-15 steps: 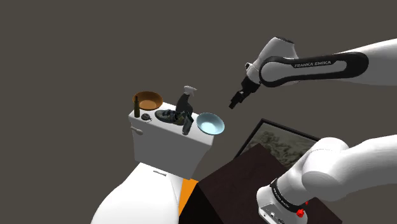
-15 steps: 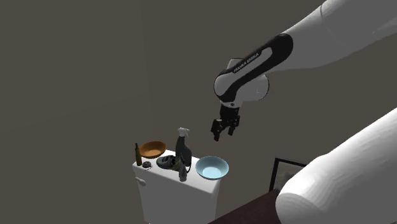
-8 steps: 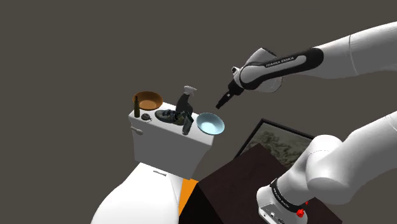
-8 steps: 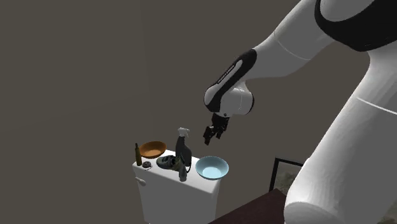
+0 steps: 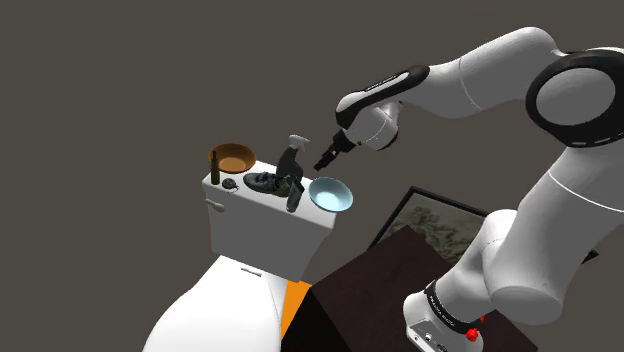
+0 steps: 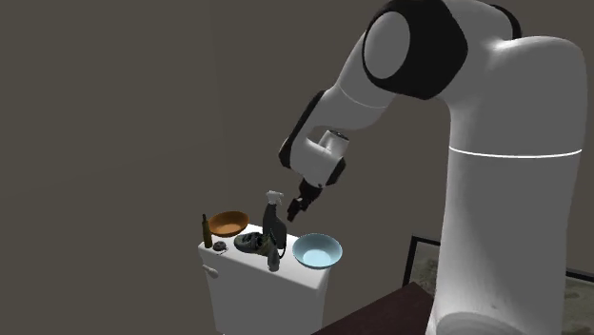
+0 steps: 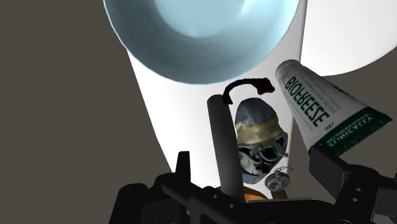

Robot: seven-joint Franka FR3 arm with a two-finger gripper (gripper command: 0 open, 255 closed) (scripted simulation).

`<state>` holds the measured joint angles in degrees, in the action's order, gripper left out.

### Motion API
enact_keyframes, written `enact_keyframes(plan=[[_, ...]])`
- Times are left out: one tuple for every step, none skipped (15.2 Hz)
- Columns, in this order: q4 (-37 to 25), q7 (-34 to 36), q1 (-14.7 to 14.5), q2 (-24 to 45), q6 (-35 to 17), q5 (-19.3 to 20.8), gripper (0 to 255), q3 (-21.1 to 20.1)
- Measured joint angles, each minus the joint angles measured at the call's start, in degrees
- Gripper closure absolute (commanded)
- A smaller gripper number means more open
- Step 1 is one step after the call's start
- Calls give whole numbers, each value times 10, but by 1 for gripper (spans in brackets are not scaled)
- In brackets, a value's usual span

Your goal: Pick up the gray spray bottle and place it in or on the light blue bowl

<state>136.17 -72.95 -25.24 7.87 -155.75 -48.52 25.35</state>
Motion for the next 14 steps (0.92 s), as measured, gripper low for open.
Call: enact_keyframes(plan=[[-17, -40, 5, 20, 1, -39, 0, -12], [-38, -80, 14, 43, 4, -78, 0, -25], [-61, -117, 23, 66, 9, -113, 0, -38], [-85, -146, 32, 86, 17, -137, 0, -48], [-99, -178, 40, 102, 19, -165, 0, -60], [-115, -197, 45, 118, 21, -182, 0, -67], [-125, -210, 49, 131, 21, -196, 0, -74], [-134, -220, 53, 141, 22, -206, 0, -77], [-140, -225, 54, 149, 21, -213, 0, -81], [-148, -227, 55, 159, 21, -217, 0, -83], [-154, -235, 57, 168, 18, -228, 0, -88], [-161, -238, 58, 177, 17, -233, 0, -91], [-165, -241, 58, 183, 15, -238, 0, -94], [-167, -242, 58, 185, 15, -240, 0, -95]])
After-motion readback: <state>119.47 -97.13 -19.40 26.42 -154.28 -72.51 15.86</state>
